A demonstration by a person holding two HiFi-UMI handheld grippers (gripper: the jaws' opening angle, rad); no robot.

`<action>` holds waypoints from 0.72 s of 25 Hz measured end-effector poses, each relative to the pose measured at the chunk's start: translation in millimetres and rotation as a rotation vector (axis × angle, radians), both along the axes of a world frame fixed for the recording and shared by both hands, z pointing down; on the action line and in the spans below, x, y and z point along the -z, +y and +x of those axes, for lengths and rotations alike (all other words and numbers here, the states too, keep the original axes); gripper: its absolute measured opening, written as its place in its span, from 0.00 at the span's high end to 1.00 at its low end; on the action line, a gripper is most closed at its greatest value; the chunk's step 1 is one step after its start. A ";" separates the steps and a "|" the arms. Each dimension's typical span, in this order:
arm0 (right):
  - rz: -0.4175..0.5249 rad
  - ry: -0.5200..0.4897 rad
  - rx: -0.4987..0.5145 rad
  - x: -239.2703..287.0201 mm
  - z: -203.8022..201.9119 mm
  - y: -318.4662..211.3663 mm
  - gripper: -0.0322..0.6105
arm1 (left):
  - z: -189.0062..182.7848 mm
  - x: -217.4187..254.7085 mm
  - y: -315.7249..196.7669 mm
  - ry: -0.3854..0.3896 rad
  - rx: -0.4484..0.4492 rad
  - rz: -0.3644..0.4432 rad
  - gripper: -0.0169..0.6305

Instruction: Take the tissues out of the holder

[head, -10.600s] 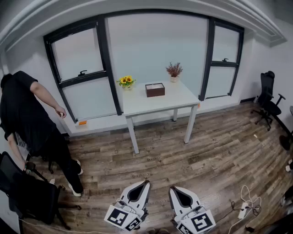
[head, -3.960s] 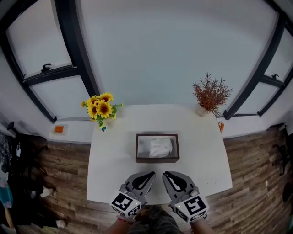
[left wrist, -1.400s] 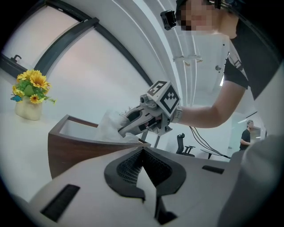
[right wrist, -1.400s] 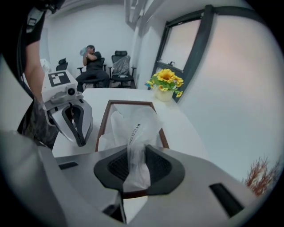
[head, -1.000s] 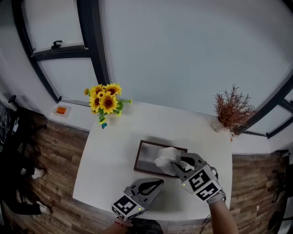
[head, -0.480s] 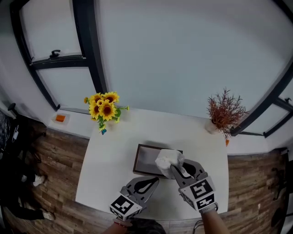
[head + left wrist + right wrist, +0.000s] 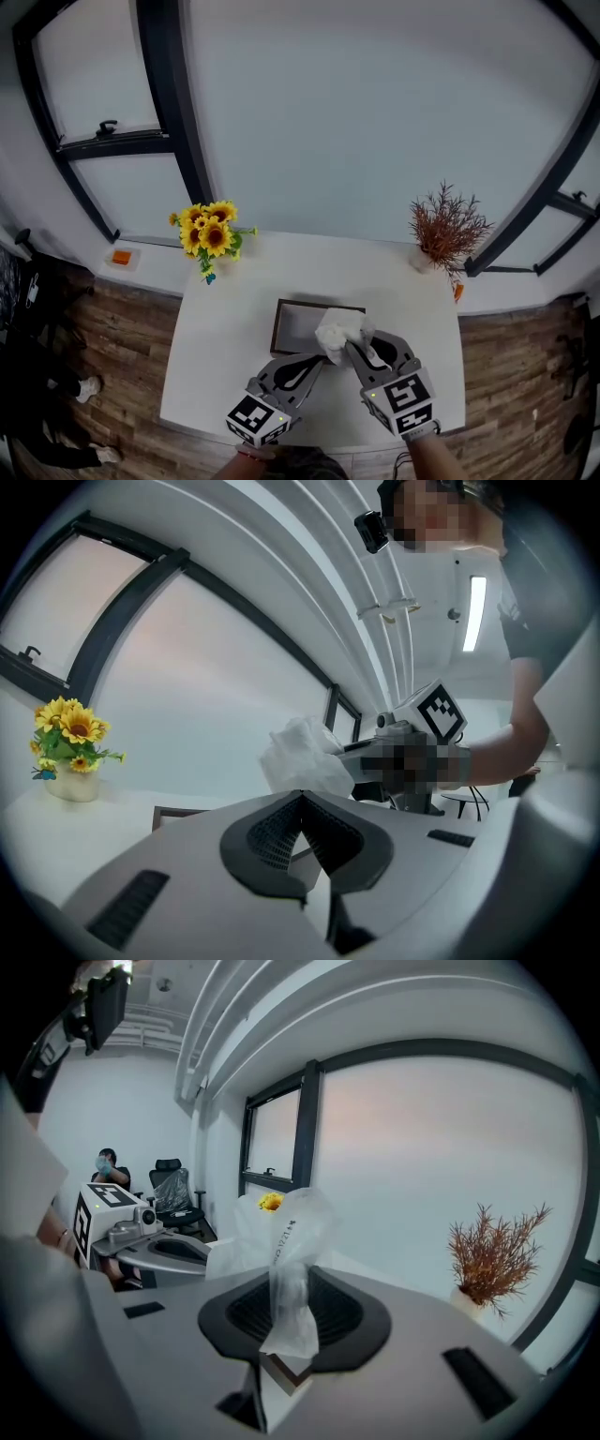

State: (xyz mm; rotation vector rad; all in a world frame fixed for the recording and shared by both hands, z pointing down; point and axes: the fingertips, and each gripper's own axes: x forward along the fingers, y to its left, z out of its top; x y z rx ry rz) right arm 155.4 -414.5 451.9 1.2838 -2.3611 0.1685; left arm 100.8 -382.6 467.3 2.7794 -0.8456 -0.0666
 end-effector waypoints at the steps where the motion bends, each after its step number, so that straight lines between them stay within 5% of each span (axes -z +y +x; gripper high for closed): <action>1: 0.006 -0.005 -0.006 2.1 0.2 1.2 0.82 | -1.5 2.6 -1.4 0.000 0.006 0.002 0.96; 18: 0.113 -0.141 -0.121 50.4 6.2 17.6 0.82 | -15.7 45.5 -8.9 0.012 0.051 0.087 0.96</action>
